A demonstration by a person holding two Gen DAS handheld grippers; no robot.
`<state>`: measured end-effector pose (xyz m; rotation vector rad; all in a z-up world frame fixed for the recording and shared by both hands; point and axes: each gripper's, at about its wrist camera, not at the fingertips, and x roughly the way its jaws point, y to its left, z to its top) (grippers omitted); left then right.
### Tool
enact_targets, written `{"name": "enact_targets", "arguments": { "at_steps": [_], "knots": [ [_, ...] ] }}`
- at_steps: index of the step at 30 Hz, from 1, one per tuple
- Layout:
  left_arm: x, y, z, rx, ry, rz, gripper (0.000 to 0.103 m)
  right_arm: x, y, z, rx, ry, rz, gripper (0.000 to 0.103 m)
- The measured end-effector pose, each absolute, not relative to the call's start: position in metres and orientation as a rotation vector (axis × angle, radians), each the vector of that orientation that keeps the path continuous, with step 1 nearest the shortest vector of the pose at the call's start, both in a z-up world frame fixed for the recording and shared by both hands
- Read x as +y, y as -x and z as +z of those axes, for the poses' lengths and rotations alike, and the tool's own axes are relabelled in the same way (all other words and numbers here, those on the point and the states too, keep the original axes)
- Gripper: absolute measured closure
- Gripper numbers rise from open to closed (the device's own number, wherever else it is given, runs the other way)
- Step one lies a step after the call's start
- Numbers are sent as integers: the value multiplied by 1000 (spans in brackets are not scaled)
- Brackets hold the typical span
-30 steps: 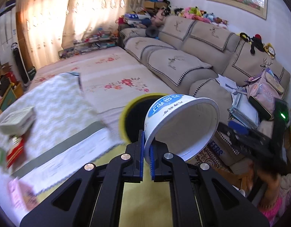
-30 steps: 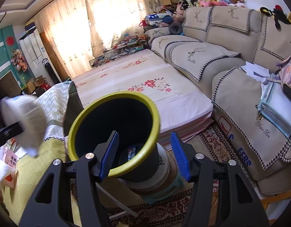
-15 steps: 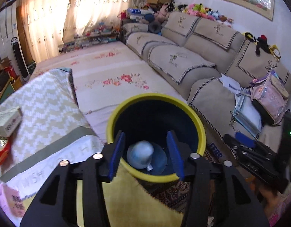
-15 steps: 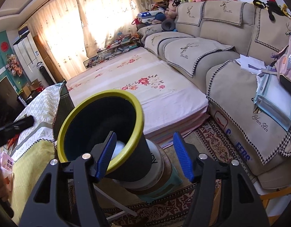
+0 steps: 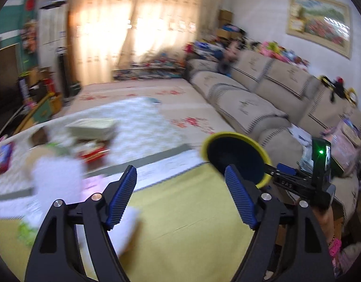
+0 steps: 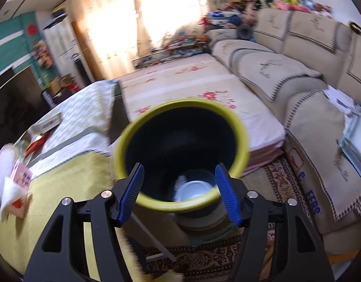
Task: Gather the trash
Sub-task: 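Move the right tool back to the bed and grasp the white foam sheet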
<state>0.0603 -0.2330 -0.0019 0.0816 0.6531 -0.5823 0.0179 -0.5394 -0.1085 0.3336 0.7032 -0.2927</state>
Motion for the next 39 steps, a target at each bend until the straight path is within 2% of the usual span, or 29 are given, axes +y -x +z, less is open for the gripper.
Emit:
{"name": "enact_targets", "arguments": {
  "at_steps": [6,13,23,28,33,35,39],
  "knots": [
    [-131,-42,-1,623,-16,-361,25,-464,-39,-97,709,-270,-74,43],
    [-51,-28,-16,613,47,-215,25,-354,-43,-77,684,-158,234,43],
    [-29,-15,-35,616,80,-193,24,-265,-59,-72,697,28,389,43],
    [-33,-17,-38,624,86,-198,24,-252,-68,-79,725,87,402,57],
    [-36,-19,-43,634,90,-205,24,-245,-71,-81,730,115,423,57],
    [-36,-21,-45,641,94,-206,24,-243,-71,-80,736,112,442,67],
    [-34,-24,-51,656,104,-205,24,-239,-69,-77,731,147,424,78]
  ]
}}
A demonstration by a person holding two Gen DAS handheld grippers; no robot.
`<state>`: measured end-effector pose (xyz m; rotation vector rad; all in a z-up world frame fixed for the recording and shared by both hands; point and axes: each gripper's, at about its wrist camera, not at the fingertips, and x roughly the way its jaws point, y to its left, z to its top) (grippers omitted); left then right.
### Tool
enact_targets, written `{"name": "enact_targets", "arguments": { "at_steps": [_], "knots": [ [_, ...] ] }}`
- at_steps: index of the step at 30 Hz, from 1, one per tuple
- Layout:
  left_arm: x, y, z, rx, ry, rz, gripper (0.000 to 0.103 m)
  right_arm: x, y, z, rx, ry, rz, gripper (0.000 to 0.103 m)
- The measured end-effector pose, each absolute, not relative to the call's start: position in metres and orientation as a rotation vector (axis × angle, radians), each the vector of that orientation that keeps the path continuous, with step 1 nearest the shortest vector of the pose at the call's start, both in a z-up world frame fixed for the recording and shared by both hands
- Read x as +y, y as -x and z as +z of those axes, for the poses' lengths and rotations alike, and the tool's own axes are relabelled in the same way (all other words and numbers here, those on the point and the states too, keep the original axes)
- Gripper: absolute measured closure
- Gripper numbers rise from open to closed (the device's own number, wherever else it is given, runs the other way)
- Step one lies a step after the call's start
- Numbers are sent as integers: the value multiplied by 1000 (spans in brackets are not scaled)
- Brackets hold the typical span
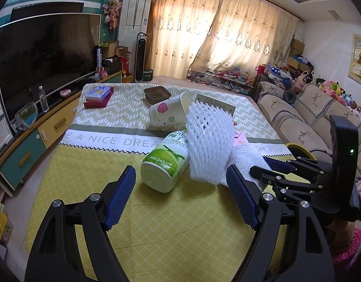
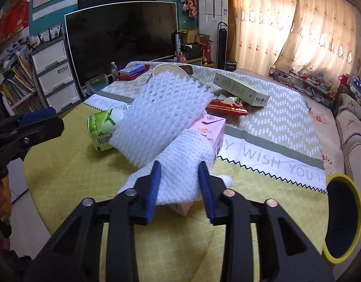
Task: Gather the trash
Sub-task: 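Move the right tool back to the bed and grasp the white foam sheet, then carry the white foam sheet to the bin and open the right tool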
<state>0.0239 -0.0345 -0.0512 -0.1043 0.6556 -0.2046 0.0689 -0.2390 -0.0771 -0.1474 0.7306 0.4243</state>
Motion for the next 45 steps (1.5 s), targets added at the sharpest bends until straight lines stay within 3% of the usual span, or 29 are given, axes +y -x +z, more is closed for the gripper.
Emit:
{"name": "enact_targets", "arguments": {
  "at_steps": [2,24,38,41,42,43,45],
  "knots": [
    [-35,-25,-52,658,106,-204,24,-240,-70,-74,725,148,416,97],
    [-42,-33,-64,686,93,-221,24,-337,-47,-6,537,-48,248,97],
    [-80,-41,-73,731,44,-287,24,-514,-69,-66,663,-141,-245,96],
    [-90,-42,-77,745,30,-308,24,-526,-80,-86,706,-144,-274,89],
    [-94,-42,-77,748,27,-314,24,-530,-82,-90,706,-145,-295,83],
    [-98,-42,-78,752,21,-324,24,-532,-83,-94,707,-141,-318,67],
    [-103,-43,-79,755,13,-335,24,-536,-84,-96,696,-150,-329,65]
  ]
}}
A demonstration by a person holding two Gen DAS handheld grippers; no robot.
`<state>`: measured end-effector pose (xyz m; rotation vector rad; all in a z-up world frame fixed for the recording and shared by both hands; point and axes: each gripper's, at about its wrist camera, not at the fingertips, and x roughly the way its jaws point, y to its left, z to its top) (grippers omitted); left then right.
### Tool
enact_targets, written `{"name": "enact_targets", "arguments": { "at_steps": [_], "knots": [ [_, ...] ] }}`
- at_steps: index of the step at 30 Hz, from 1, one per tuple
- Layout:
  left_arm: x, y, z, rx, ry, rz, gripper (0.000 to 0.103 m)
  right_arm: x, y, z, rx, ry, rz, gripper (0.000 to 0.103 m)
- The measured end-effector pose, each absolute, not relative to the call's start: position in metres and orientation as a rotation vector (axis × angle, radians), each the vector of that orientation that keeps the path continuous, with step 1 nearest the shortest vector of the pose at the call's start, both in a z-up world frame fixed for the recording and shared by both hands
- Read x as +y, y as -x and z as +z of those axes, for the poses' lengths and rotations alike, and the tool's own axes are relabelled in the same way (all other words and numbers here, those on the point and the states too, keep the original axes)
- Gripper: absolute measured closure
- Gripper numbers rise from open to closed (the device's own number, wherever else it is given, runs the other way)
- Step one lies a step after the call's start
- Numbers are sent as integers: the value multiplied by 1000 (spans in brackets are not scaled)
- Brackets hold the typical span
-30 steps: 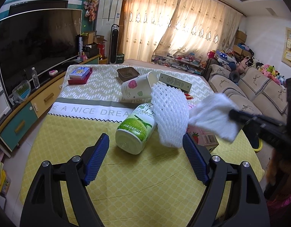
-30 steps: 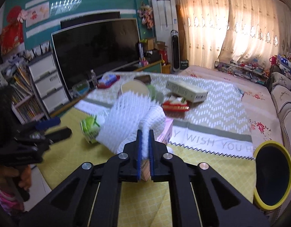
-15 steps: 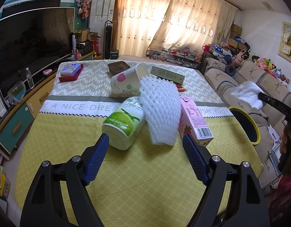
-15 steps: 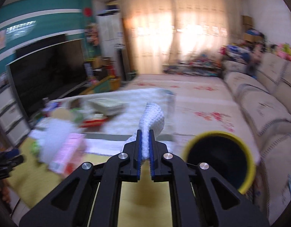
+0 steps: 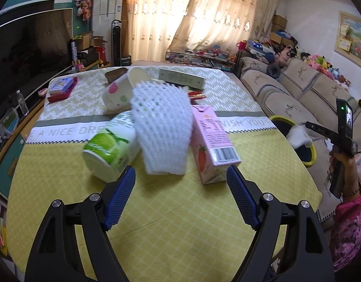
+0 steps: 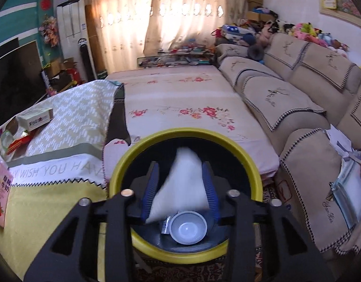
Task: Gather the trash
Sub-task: 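Carry the white foam sheet to the bin and open the right tool, then grasp the pink milk carton with the left tool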
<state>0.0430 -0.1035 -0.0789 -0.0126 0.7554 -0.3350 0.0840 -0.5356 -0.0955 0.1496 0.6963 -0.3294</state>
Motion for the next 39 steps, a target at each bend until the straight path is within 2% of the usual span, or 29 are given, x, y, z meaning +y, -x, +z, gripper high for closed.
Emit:
{"name": "enact_targets", "arguments": {
  "at_steps": [18,23,26,33,35,39],
  "knots": [
    [-167,-56,-95,804,-63,-415,24,-514,-62,-95,659,-233,-240,61],
    [-180,-70,-102,822,-59,-368,27,-511,-59,-97,656,-251,-213,61],
    [-187,-78,-105,829,-59,-355,35,-512,-58,-97,655,-262,-206,61],
    [-195,-97,-116,862,-52,-326,44,-518,-58,-102,656,-289,-207,60],
    [-194,-100,-119,868,-49,-319,55,-519,-58,-104,659,-292,-205,60],
    [-190,-103,-122,874,-29,-314,58,-520,-59,-106,663,-299,-202,60]
  ]
}}
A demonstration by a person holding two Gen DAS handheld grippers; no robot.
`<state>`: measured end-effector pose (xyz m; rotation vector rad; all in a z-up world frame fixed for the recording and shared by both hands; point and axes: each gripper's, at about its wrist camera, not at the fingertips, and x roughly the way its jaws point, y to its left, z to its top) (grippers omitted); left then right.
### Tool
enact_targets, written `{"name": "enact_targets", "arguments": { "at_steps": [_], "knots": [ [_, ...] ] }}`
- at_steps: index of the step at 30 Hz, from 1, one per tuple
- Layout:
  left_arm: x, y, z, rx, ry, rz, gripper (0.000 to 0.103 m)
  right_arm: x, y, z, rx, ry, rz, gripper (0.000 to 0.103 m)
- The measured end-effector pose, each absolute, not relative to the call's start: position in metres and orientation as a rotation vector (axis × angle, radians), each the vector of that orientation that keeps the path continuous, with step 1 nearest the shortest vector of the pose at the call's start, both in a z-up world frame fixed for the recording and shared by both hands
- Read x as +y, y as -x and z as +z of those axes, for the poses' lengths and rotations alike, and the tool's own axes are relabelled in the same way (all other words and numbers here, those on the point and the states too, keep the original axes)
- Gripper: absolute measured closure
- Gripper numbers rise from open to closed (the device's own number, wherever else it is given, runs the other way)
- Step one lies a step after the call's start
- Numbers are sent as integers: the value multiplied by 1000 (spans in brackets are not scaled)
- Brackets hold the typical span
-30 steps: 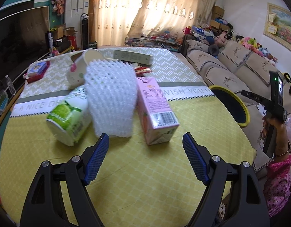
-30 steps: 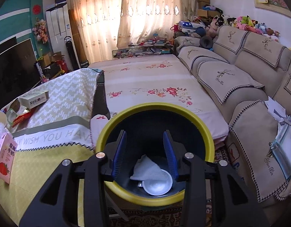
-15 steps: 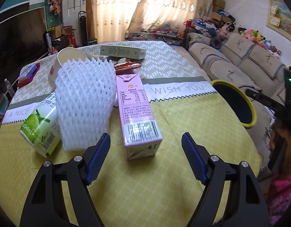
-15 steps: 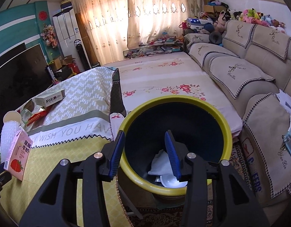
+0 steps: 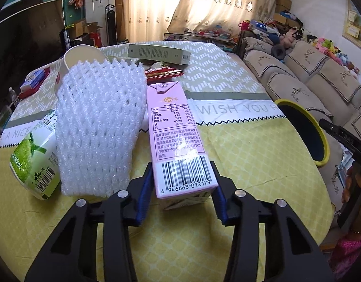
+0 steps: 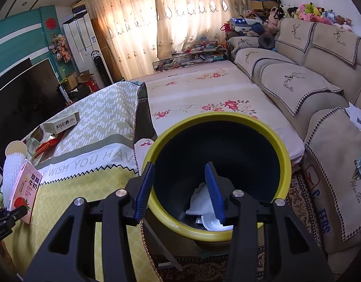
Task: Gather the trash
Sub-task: 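Grasp the pink milk carton with the left tool, then carry the pink milk carton to the bin and open the left tool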
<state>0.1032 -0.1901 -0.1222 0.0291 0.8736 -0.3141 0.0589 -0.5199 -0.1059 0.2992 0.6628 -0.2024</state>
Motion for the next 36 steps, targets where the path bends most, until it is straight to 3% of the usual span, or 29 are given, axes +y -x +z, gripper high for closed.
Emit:
{"name": "enact_targets", "arguments": {
  "at_steps": [20,36],
  "knots": [
    [-169,-62,-49,643,-48,-392,63,-517,-54,-99,647,-306,-189,60],
    [-219,-68,-3,540,-122,-501,63,-535,-40,-89,612,-327,-216,60]
  ]
}}
